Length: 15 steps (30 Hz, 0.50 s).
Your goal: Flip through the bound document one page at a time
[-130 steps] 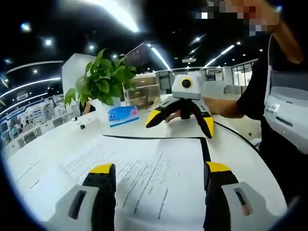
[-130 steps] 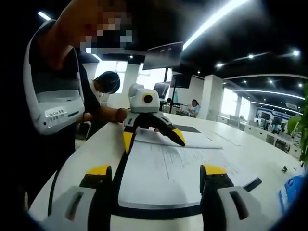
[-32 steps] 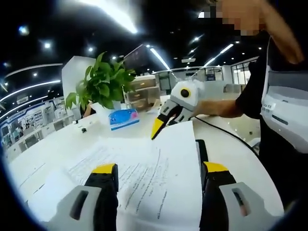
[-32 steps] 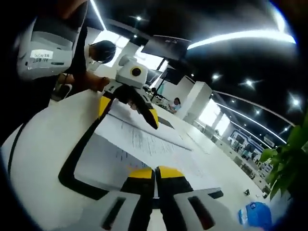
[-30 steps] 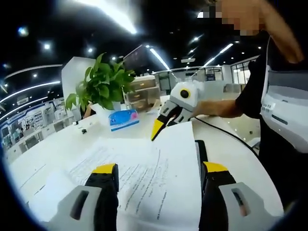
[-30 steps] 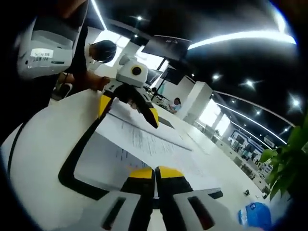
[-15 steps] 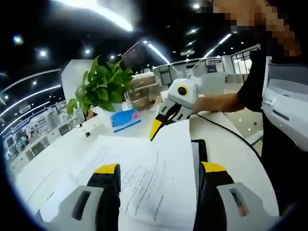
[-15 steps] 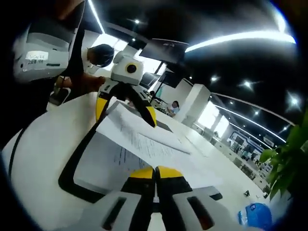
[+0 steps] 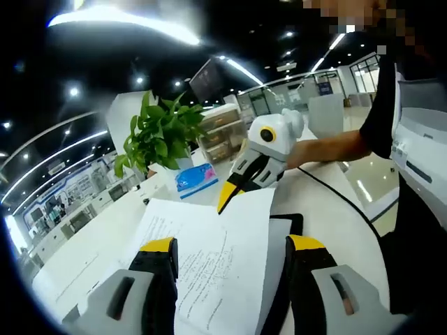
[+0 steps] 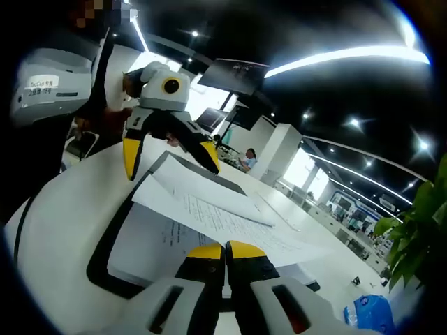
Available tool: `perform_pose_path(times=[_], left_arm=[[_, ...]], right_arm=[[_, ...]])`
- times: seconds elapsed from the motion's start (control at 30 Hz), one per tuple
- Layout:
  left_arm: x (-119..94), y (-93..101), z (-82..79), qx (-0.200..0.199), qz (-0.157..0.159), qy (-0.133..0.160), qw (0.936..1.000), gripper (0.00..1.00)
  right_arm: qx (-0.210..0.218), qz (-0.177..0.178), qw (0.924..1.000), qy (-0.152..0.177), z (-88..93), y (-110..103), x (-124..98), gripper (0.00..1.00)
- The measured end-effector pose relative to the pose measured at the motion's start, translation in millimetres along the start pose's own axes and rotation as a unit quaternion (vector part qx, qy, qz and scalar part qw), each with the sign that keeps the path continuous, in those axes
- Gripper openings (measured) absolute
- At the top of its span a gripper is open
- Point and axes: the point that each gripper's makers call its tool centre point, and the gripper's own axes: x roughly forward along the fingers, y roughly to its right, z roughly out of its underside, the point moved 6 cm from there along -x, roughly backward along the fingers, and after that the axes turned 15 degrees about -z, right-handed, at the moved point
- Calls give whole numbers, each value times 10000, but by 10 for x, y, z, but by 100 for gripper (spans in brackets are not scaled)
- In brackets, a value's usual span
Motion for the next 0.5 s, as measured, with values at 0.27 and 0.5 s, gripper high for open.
perform_pose_path(times=[0.27,0.5], left_arm=[[15,95,-44,63,-202,56,9998,60],[85,213,-70,395,-491,61,9980,59]], right_arm=[[-53,50,10000,22,-32,6,-6,4],[-105,82,9999,-3,-40,9,-5,4]])
